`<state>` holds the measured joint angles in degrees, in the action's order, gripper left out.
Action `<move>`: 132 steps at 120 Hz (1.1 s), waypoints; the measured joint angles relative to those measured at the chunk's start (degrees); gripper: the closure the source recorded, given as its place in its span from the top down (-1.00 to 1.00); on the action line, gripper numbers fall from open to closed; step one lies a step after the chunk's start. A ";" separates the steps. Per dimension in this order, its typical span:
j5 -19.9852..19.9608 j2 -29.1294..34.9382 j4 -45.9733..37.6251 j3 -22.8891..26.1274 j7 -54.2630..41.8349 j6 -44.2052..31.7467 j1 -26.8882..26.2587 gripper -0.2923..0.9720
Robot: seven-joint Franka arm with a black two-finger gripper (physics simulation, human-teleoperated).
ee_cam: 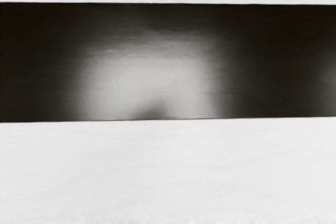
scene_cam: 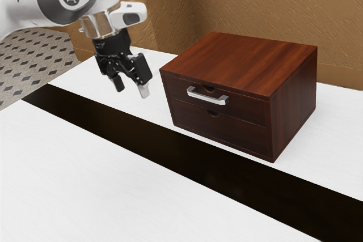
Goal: Pull the drawer handle with one arm to open the drawer
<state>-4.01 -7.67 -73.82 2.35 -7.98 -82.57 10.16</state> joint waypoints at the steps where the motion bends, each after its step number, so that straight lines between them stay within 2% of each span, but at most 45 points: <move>1: 0.02 0.09 -0.12 0.00 0.13 0.00 -0.01 0.50; 40: 0.67 0.59 -1.04 -0.12 2.96 -0.85 -0.12 0.50; 56: -1.05 0.99 -0.98 0.31 8.06 -0.06 0.08 0.50; 67: -2.48 2.80 -1.00 3.11 17.63 1.17 -0.06 0.50; 76: -5.95 2.95 -1.16 4.05 28.30 1.77 -1.08 0.50; 89: -7.38 2.89 -1.30 4.68 43.75 3.11 -1.21 0.50; 108: -4.97 -2.69 -0.97 5.72 63.27 1.99 -0.77 0.49; 118: -2.78 -2.58 -0.82 5.15 71.43 0.16 -0.47 0.49; 132: -0.71 0.88 -1.55 5.32 81.04 -1.63 -1.19 0.49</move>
<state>-4.72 -6.78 -75.37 7.67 73.06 -84.20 8.97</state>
